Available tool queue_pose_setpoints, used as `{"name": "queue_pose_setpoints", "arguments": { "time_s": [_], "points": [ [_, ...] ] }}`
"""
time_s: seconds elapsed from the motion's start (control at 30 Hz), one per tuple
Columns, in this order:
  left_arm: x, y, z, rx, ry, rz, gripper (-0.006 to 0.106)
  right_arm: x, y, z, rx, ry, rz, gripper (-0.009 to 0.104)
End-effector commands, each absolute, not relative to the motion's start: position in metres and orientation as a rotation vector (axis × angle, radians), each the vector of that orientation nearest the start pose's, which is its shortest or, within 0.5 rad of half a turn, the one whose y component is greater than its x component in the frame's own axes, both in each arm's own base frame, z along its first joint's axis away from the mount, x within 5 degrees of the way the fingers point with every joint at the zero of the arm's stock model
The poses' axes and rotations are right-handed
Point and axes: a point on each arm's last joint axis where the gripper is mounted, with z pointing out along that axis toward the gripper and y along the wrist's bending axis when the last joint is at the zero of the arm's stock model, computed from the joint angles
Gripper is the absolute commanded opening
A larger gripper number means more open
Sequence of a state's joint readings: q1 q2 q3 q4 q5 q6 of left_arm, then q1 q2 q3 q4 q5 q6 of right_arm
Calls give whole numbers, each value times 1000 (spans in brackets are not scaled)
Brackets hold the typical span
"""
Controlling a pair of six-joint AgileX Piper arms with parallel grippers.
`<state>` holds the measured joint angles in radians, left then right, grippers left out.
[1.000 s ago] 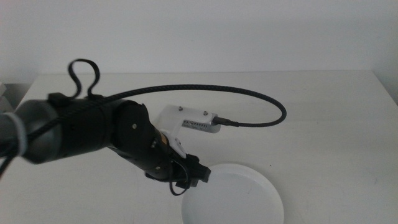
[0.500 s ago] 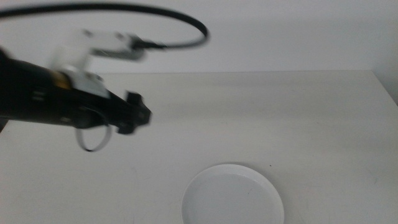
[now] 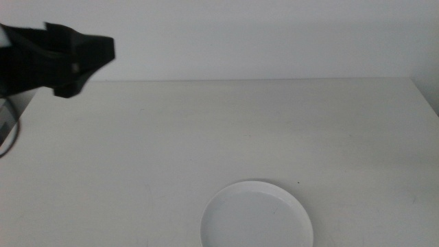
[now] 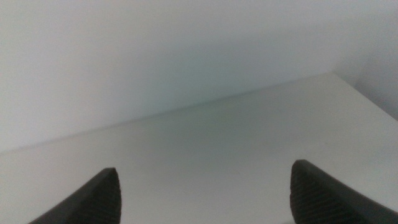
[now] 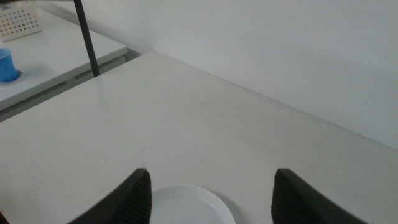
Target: Stack the three bowls on top of each other.
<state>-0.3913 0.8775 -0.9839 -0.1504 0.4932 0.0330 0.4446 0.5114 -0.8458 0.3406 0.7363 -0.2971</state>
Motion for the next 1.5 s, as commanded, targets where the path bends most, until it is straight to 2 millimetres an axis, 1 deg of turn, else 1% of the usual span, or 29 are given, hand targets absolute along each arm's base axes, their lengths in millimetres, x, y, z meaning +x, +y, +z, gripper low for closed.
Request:
{"name": "queue_pose_setpoints", "arguments": {
  "time_s": [0.0,0.1,0.2,0.3,0.37,0.43,0.5,0.57,0.63,0.73,0.77,0.8,0.87,0.93,1.0,1.07,1.17,1.2,1.27,1.33,1.37,1.4,1.47],
  "points": [
    [157,-69,427,302,1731,-389,93,63,51,407,-573,1691,489,50],
    [155,-67,433,320,1721,-348,93,63,51,407,-573,1691,489,50],
    [153,-65,443,337,1735,-319,93,68,52,415,-516,1610,492,50],
    [152,-62,455,332,1732,-290,93,70,53,423,-413,1558,591,50],
    [152,-61,462,318,1717,-281,93,69,53,425,-384,1542,625,50],
    [151,-59,465,309,1711,-262,93,69,53,426,-392,1535,612,50],
    [151,-57,464,304,1734,-244,93,73,52,426,-407,1517,555,50],
    [153,-56,461,304,1762,-209,93,81,52,428,-376,1513,540,50],
    [156,-54,459,286,1779,-180,93,93,54,430,-305,1509,549,50],
    [160,-49,459,252,1782,-114,93,115,55,435,-211,1550,523,50],
    [160,-47,458,231,1792,-92,93,123,54,436,-190,1581,491,50],
    [159,-44,458,209,1800,-69,93,131,53,436,-152,1624,471,50],
    [154,-36,458,154,1821,-32,92,140,43,439,-64,1671,408,50],
    [143,-28,458,87,1826,-12,88,141,31,438,16,1669,342,50],
    [132,-22,451,63,1813,-10,85,136,18,435,66,1675,245,50],
    [120,-18,440,53,1790,-42,82,127,8,425,128,1726,194,50],
    [105,-17,410,71,1771,-114,80,113,6,402,141,1767,178,50],
    [100,-18,397,85,1760,-144,80,107,5,395,130,1764,168,50],
    [95,-21,369,115,1735,-197,80,99,4,372,98,1782,134,50],
    [90,-24,344,156,1669,-244,80,92,3,350,49,1791,89,50],
    [88,-25,336,173,1644,-262,80,89,3,337,27,1795,71,50],
    [88,-27,327,191,1617,-281,80,87,3,329,8,1786,55,50],
    [89,-31,316,215,1591,-306,80,83,3,320,-19,1754,38,50]
  ]
}}
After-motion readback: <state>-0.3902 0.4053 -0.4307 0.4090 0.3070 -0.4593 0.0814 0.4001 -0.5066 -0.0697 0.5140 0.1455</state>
